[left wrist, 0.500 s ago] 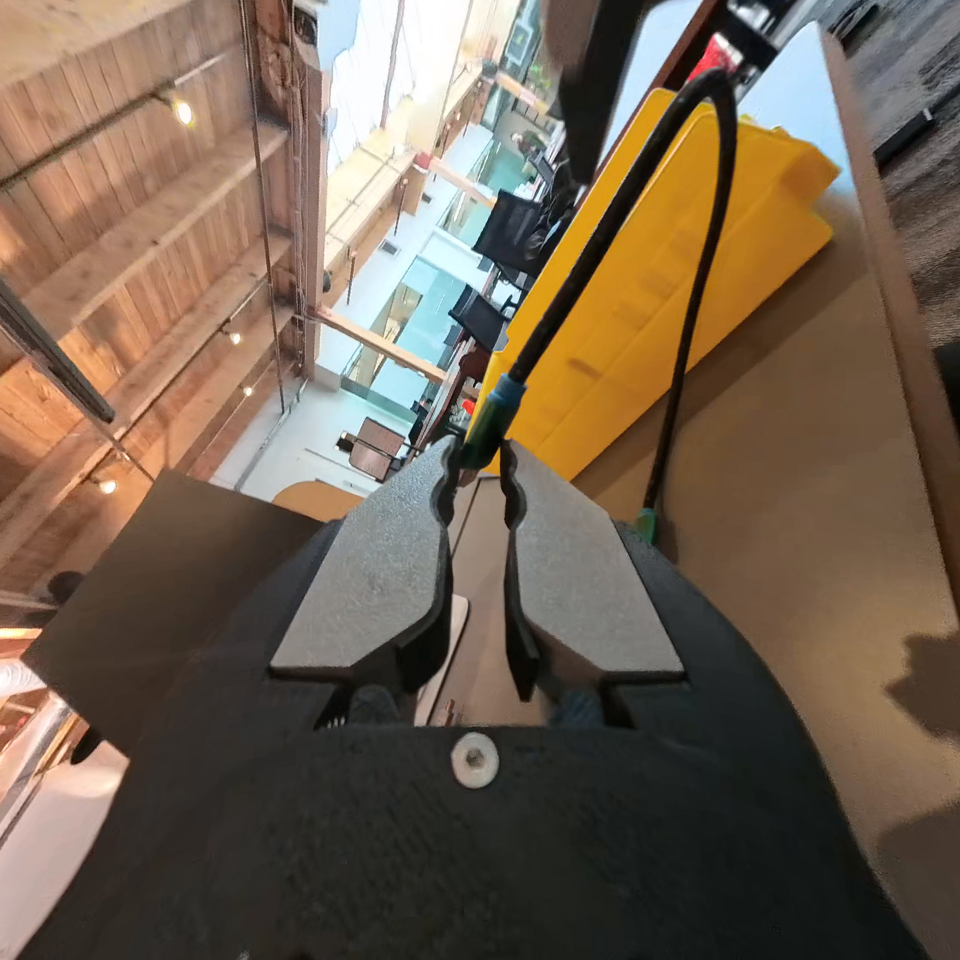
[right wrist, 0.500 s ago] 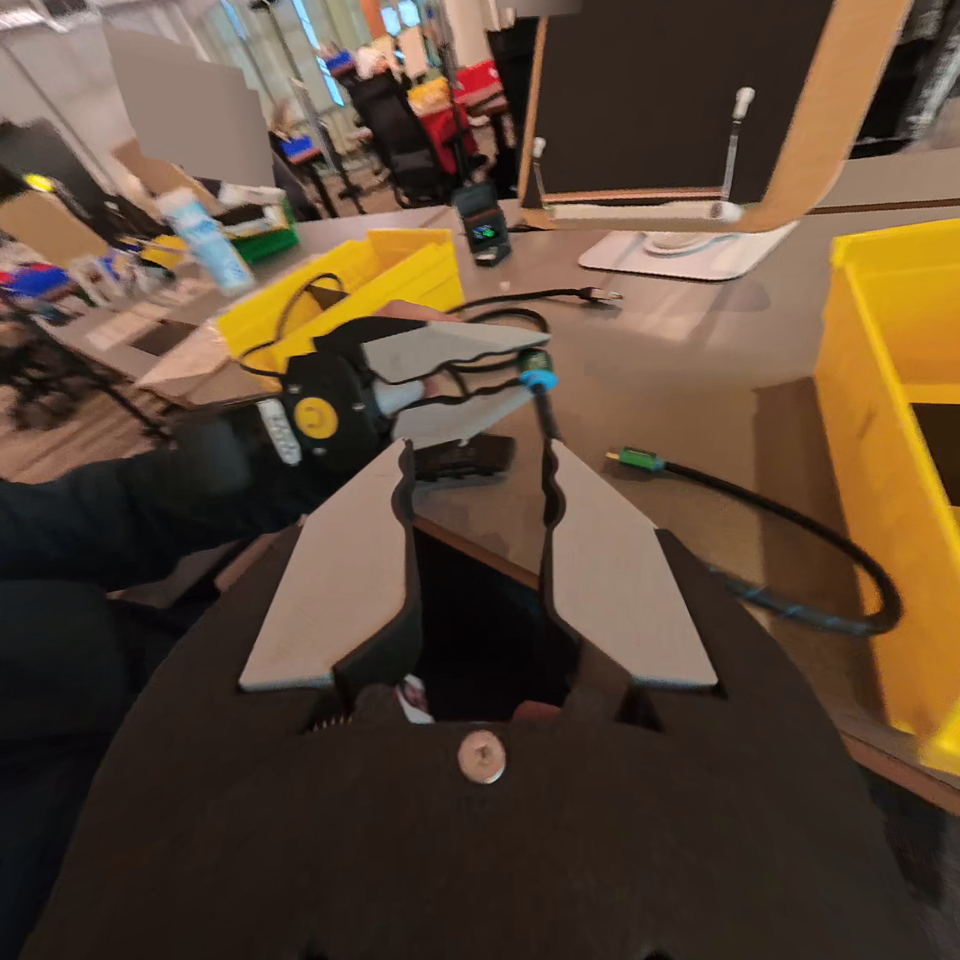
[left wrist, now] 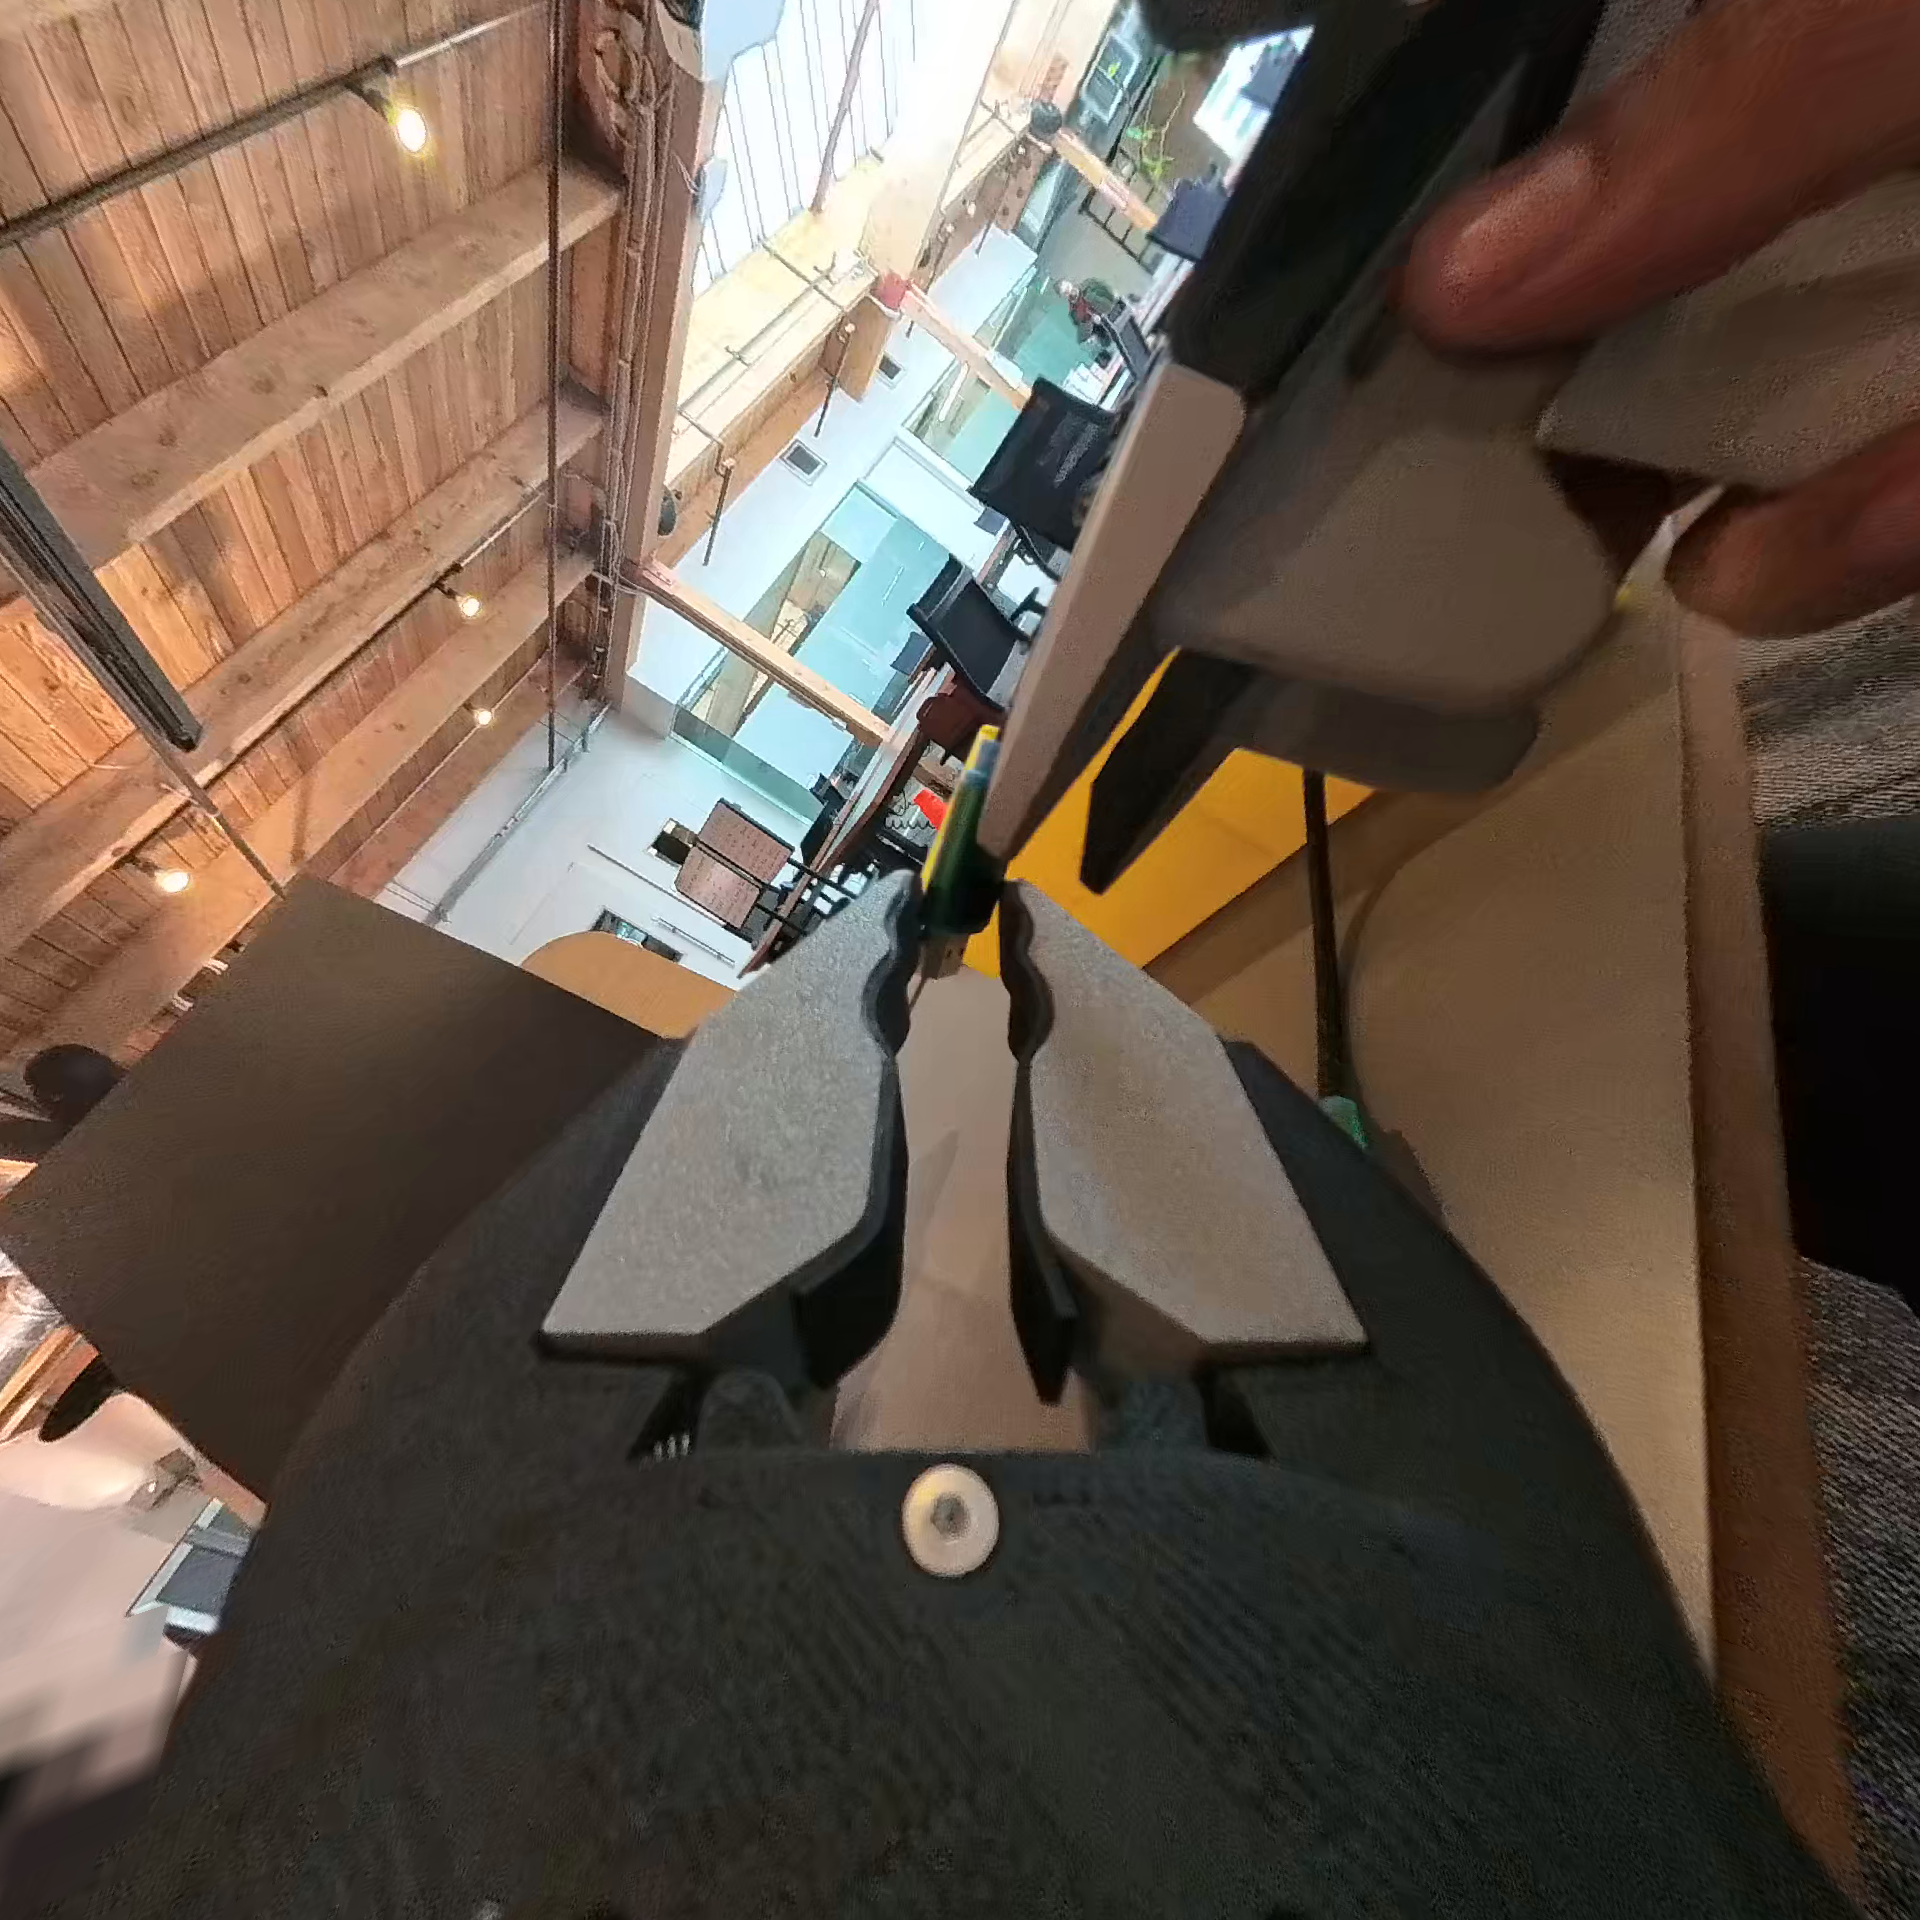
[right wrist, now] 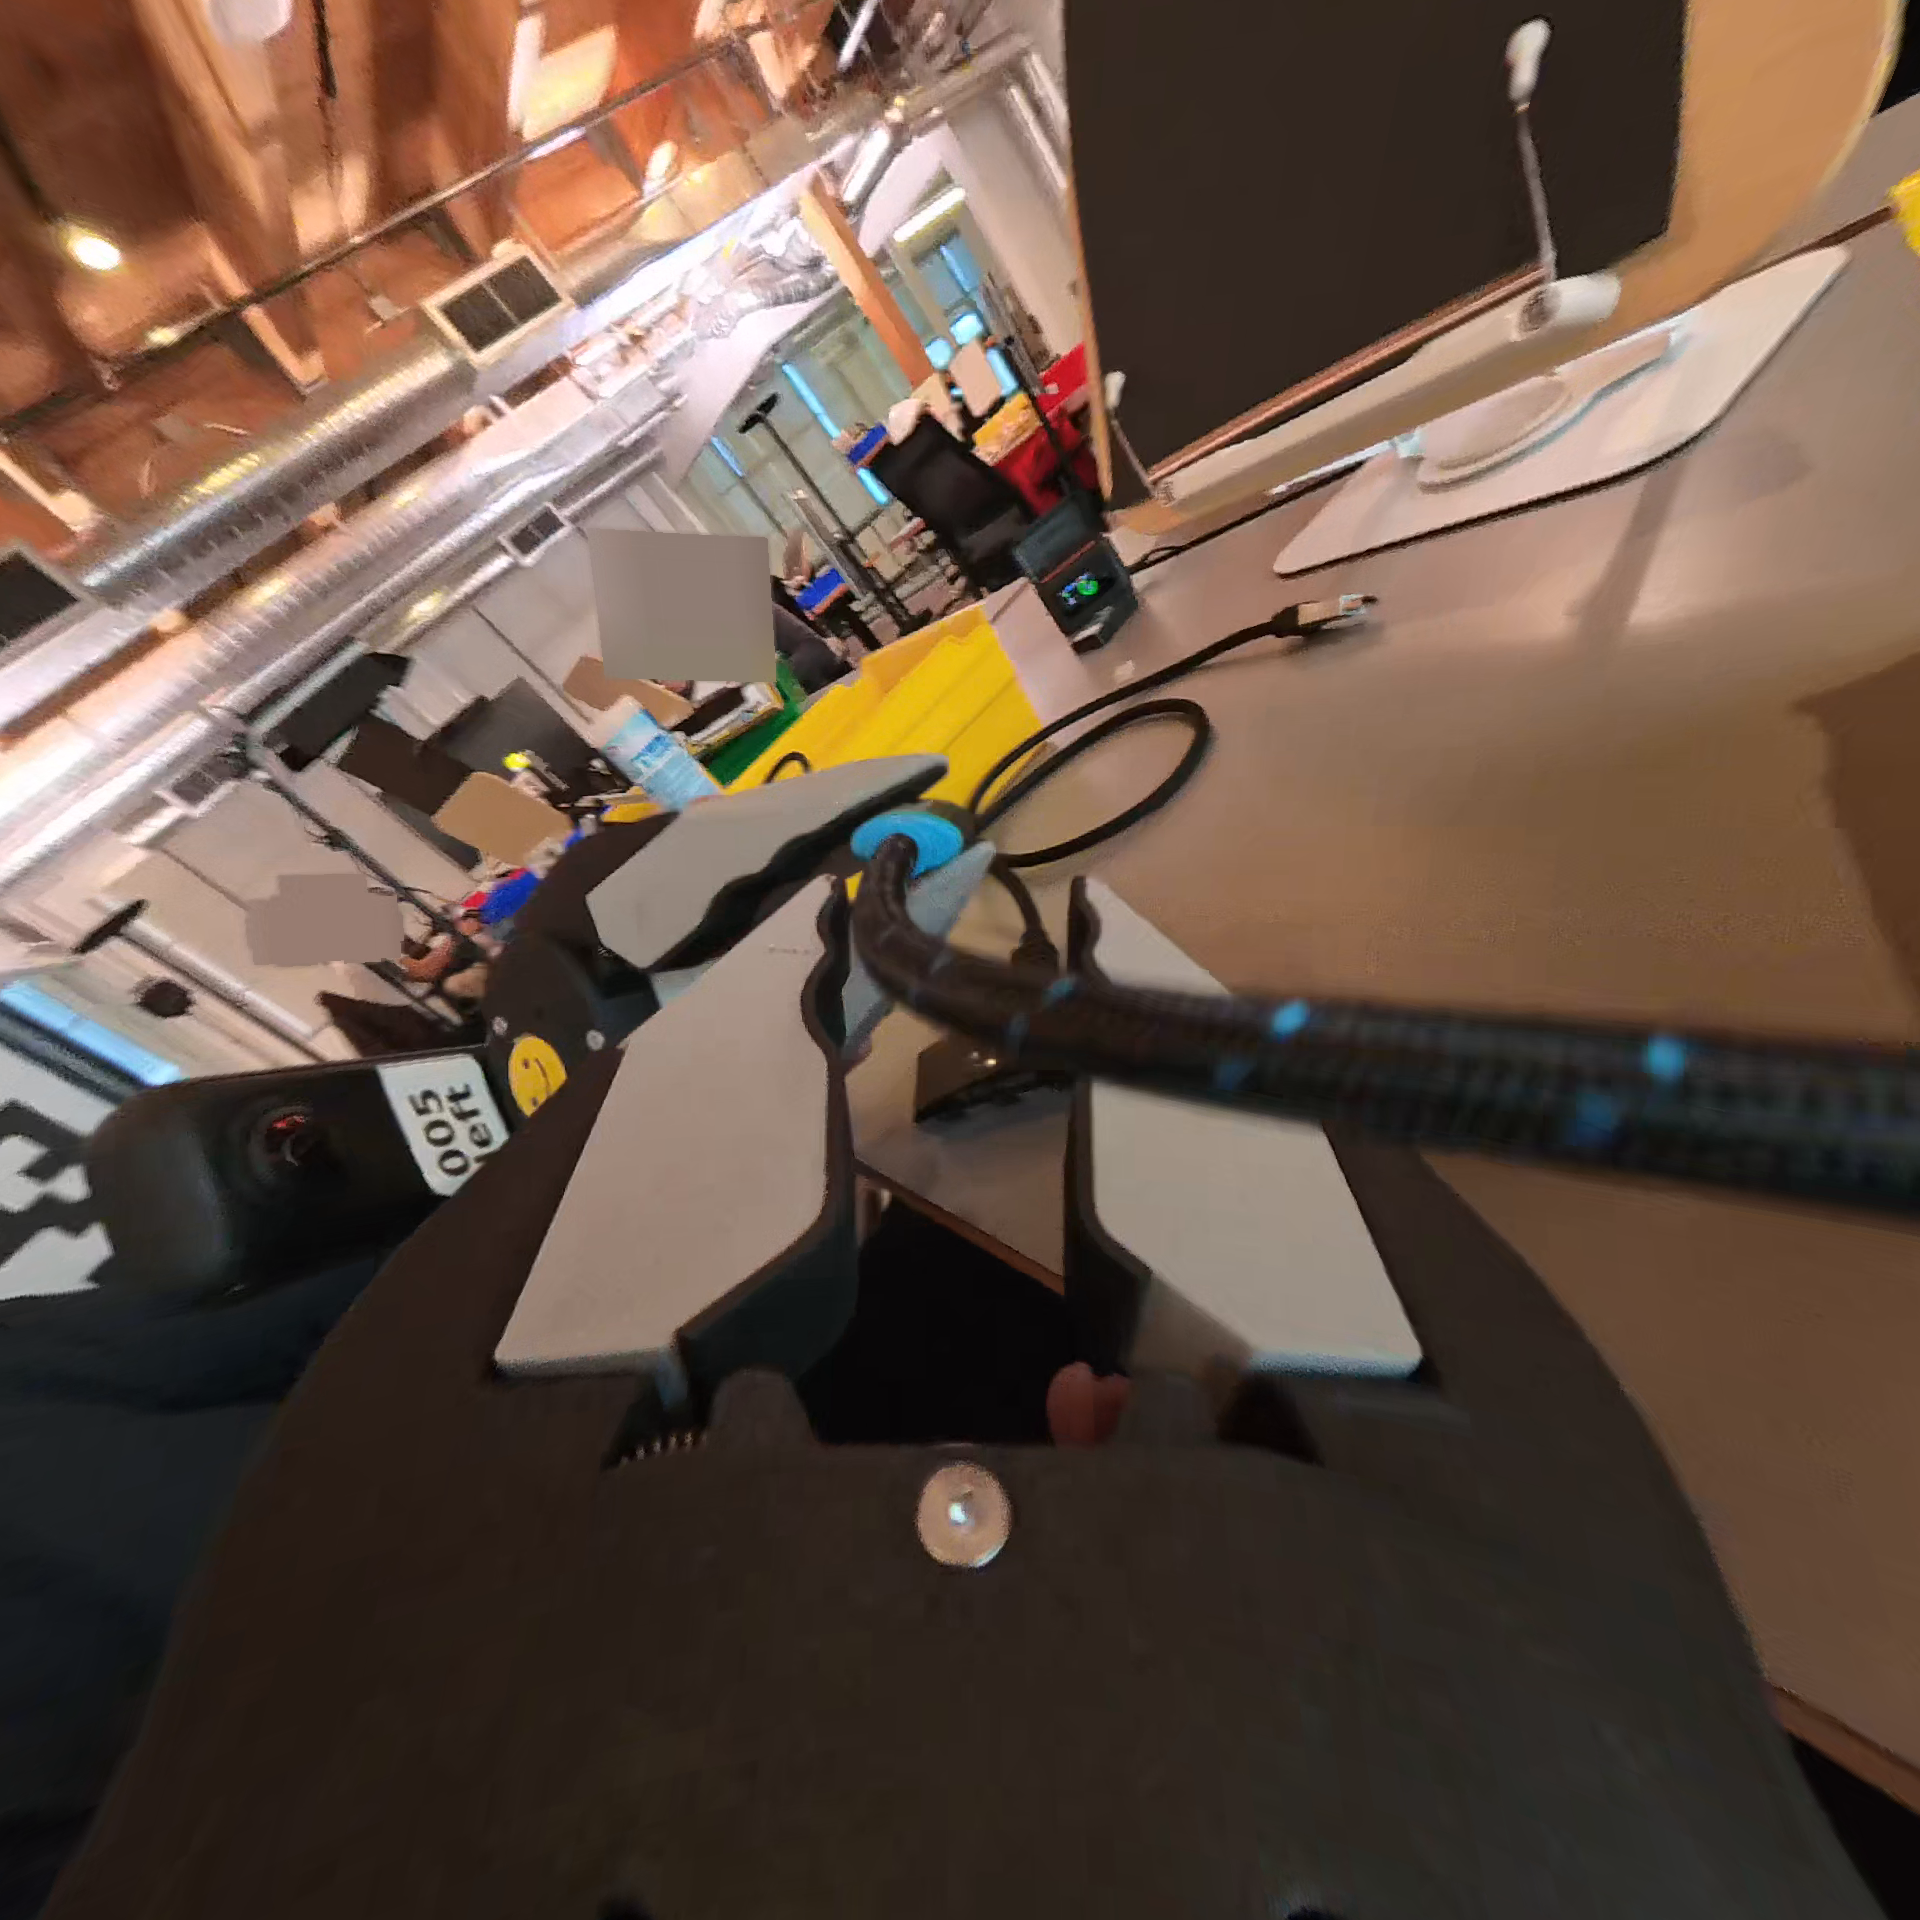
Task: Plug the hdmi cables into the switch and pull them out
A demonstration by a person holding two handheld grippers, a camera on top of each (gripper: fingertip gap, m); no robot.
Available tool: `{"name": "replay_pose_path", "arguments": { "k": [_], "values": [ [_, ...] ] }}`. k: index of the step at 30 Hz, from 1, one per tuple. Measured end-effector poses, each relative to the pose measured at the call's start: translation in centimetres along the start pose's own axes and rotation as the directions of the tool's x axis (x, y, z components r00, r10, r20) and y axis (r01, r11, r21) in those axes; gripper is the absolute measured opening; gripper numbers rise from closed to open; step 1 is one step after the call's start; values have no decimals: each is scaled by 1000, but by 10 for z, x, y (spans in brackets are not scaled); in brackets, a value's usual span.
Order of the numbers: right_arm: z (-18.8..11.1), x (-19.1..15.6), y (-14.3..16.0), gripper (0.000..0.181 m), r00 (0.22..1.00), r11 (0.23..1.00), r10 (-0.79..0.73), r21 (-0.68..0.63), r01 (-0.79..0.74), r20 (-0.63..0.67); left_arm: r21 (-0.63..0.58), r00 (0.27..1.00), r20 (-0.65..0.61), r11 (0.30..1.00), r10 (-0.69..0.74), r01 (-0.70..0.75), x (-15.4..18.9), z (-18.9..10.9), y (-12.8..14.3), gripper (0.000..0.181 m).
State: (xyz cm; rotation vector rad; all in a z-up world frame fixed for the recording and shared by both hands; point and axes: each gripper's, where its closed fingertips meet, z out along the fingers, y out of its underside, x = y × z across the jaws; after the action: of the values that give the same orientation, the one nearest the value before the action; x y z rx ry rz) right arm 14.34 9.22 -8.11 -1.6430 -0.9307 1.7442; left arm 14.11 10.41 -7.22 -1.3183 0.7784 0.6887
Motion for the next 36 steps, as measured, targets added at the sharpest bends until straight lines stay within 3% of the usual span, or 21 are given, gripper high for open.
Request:
{"name": "replay_pose_path", "arguments": {
  "k": [5, 7, 12, 18, 21, 24, 29, 32, 36],
  "values": [
    [7, 0, -5, 35, 999, 999, 26, 43, -27, 37, 0, 1000, 2, 1000, 14, -14, 5, -1, 0, 13],
    [10, -3, -3, 24, 998, 999, 24, 30, -26, 56, -11, 1000, 8, 1000, 22, -22, 6, -1, 4, 13],
    [17, -1, -1, 18, 998, 998, -60, -11, 60, -1, -38, 999, 25, 999, 32, -31, 5, -3, 14, 12],
    [17, -6, 8, 18, 981, 976, -194, -99, 192, -12, -59, 978, -112, 984, -174, 168, 9, -13, 13, 12],
    [15, 0, 11, 18, 969, 963, -246, -128, 239, -38, -116, 918, -230, 946, -322, 303, 13, -24, 12, 9],
    [13, 8, 13, 18, 952, 945, -301, -147, 291, -52, -173, 858, -314, 913, -406, 368, 13, -42, 13, 22],
    [14, 24, 17, 18, 913, 906, -399, -188, 379, -83, -377, 839, -311, 869, -446, 322, 7, -76, 58, 52],
    [18, 32, 21, 18, 893, 885, -443, -199, 421, -81, -451, 828, -292, 832, -479, 323, 0, -96, 87, 52],
    [25, 43, 33, 18, 890, 876, -453, -211, 434, -49, -517, 709, -342, 754, -617, 406, 6, -119, 102, 53]
  ]
}}
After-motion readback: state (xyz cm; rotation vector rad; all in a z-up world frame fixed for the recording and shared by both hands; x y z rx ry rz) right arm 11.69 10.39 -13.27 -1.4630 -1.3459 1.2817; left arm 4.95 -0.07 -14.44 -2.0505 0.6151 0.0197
